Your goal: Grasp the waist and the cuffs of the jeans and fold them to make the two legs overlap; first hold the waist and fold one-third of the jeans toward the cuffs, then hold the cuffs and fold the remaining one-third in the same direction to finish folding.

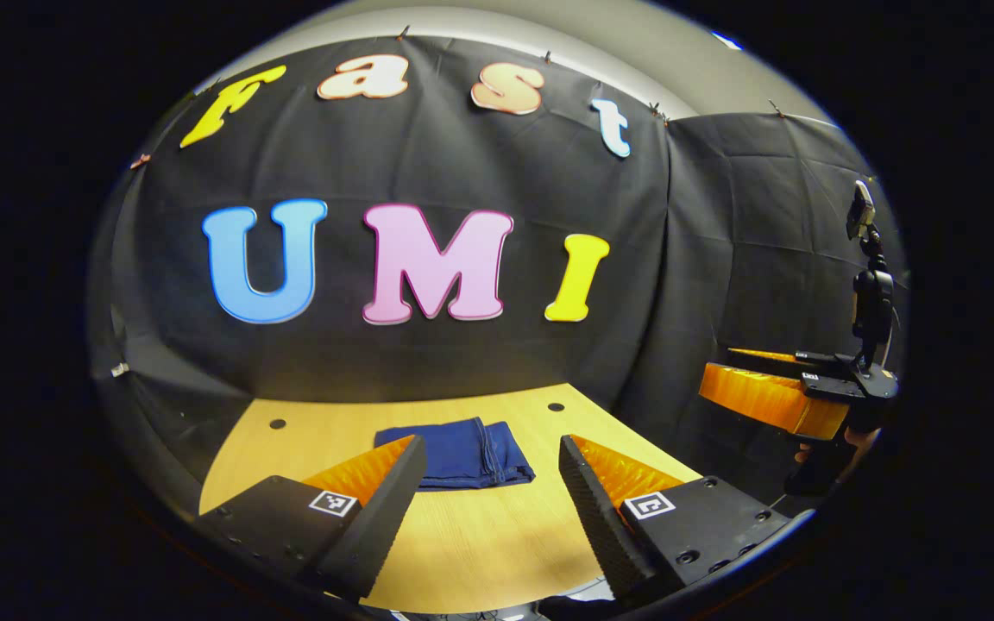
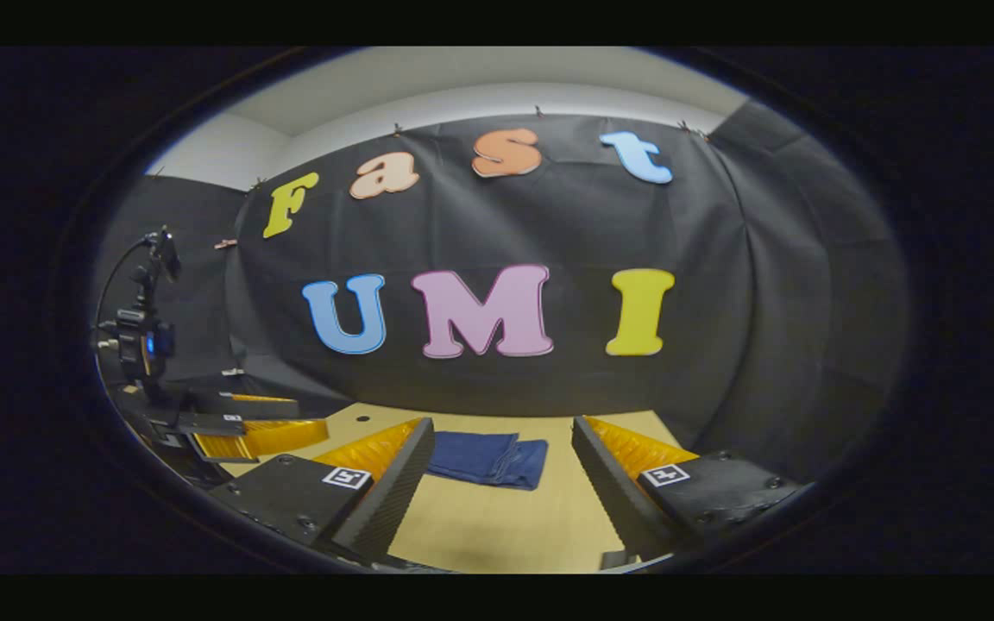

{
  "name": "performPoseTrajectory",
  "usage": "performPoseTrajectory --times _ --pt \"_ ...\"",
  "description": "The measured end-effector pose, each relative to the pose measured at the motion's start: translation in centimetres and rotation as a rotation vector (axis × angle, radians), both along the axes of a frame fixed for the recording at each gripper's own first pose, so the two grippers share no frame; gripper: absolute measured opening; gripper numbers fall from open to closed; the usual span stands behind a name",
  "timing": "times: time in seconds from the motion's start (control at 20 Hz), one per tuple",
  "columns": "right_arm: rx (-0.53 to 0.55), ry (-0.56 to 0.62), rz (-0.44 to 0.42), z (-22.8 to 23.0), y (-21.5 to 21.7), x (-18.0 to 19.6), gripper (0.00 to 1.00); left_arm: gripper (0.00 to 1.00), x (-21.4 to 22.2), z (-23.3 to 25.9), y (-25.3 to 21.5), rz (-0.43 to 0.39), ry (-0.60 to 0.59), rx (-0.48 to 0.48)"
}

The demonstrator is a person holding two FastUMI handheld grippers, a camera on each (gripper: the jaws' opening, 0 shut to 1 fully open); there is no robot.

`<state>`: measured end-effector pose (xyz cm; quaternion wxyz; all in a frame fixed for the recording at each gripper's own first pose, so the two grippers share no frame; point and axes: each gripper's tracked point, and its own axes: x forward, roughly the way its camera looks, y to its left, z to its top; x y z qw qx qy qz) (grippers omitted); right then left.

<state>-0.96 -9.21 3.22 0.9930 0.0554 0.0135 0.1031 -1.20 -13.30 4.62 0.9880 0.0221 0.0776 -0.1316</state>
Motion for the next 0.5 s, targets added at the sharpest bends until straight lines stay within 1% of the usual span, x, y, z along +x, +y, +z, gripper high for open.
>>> performPoseTrajectory --times 0.15,0.3,0.4,0.45,0.5 --pt "-0.053 -0.098 -0.045 3.5 -0.7 -1.2 0.97 0.96 -2.9 3.0 -0.1 0.031 -0.091 -0.021" --pt "-0.023 -0.151 -0.006 5.8 -0.3 -2.2 0.97 0.96 -4.6 4.9 0.1 0.079 -0.153 0.01" --pt "-0.004 -0.144 0.03 6.0 -0.2 -2.3 0.96 0.96 -5.3 6.1 -0.2 0.103 -0.182 0.018" --pt "-0.003 -0.139 0.051 5.7 -0.3 -2.5 0.95 0.96 -5.7 6.4 -0.6 0.102 -0.19 0.01" --pt "-0.003 -0.144 0.058 5.6 -0.9 -2.4 0.97 0.96 -5.8 6.9 -1.4 0.091 -0.207 -0.009"
